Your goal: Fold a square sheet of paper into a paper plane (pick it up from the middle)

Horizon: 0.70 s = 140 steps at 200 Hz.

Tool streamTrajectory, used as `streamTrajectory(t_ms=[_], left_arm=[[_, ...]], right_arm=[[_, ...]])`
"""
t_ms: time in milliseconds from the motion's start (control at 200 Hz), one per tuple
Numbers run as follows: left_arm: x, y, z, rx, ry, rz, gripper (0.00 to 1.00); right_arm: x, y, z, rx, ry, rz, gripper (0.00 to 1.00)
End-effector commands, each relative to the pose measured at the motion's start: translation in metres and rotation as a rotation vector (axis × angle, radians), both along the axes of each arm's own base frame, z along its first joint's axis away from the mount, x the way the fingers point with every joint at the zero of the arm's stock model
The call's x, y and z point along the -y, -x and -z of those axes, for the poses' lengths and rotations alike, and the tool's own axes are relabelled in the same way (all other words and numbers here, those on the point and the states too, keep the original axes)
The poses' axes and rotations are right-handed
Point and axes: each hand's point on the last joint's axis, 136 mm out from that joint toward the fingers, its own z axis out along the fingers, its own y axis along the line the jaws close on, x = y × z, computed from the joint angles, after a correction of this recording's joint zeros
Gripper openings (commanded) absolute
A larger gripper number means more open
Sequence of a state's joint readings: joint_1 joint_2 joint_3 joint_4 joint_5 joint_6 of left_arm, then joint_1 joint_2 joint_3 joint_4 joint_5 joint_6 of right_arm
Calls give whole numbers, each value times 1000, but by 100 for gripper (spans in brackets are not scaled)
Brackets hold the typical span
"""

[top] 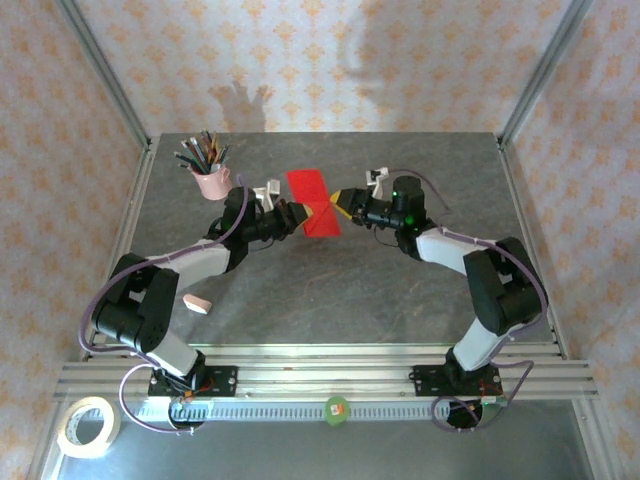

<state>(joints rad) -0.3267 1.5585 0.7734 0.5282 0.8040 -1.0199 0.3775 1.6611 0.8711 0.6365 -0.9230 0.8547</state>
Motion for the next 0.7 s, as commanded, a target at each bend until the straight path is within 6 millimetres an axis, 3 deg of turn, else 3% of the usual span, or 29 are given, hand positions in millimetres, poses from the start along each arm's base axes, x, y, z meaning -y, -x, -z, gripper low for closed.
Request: streamTrajectory(t_ms=[0,180,315,435,531,696], left_arm=[[-9,-7,-19,51,-48,-21,11],[-36,-10,9,-33,-307,-75,8],[-71,-11,28,-97,-600,-144,8],[-105,-12,29,-114,-907,-212,8],[-118,-13,24,-116,-1132,-244,8],[-122,-16,22,-126,-1463,-281,8]], right_arm=[[21,-9,7,-7,60,97,34],[44,-21,19,-21,162,213,34],[57,-26,22,-18,244,277,35],[68,-30,26,-19,304,331,35],[73,-31,28,-24,330,358,35],[81,-33,35,-47,358,397,34]])
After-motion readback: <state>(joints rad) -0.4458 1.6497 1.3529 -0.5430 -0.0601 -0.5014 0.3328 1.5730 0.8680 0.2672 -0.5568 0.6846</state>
